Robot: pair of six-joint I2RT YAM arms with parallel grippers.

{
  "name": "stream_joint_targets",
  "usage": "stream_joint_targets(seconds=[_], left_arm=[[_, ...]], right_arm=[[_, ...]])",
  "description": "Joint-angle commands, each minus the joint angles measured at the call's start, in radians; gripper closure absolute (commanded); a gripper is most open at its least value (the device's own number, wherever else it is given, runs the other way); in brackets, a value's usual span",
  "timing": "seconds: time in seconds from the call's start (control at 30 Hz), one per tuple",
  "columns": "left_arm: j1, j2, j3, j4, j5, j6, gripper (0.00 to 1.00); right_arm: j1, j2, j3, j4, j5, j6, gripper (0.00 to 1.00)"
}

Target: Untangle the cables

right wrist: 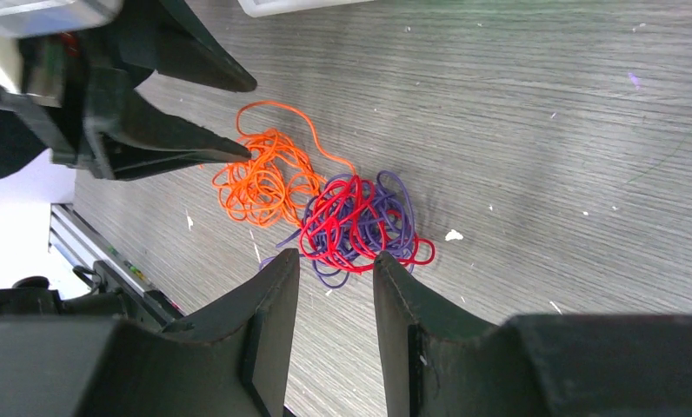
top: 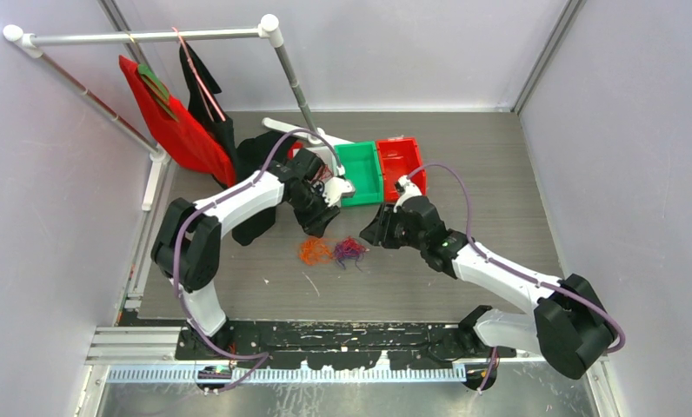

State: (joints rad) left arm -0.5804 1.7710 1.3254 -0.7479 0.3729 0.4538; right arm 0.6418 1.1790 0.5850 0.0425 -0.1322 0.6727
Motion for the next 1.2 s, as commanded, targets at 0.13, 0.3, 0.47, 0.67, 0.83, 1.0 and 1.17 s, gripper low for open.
stream_joint_targets(seconds=[0.13,0.3,0.47,0.67,0.83,1.0,1.17], left_arm=[[0.004,0.0,-0.009,0.014,0.044,0.024,0.64],[0.004,-0.009,-0.013,0.01,0.072,0.01,0.84],[0.004,-0.049,-0.049,0.018,0.087,0.007,0.74],[0.004,-0.025,-0.075,0.077,-0.04,-0.014,0.59],[0.004,-0.006,-0.049,0.089,-0.039,-0.056,0.77],[0.004,-0.056,-0.026,0.053,-0.024,-0.069,1.0],[0.004,-0.17,-0.018,-0.021,0.029,-0.088,1.0]], right_arm=[[0.005,-0.045,0.01,0.027,0.035,0.016,0.59],[0.005,-0.033,0.035,0.041,0.033,0.012,0.61],[0.004,-0.032,0.04,0.048,0.038,0.006,0.59],[0.005,-0.034,0.042,0.055,0.031,0.007,0.58],[0.005,-0.054,0.039,0.057,0.036,0.007,0.58],[0.004,-0.066,0.03,0.064,0.048,0.007,0.6],[0.005,-0.062,0.03,0.09,0.051,0.002,0.6]])
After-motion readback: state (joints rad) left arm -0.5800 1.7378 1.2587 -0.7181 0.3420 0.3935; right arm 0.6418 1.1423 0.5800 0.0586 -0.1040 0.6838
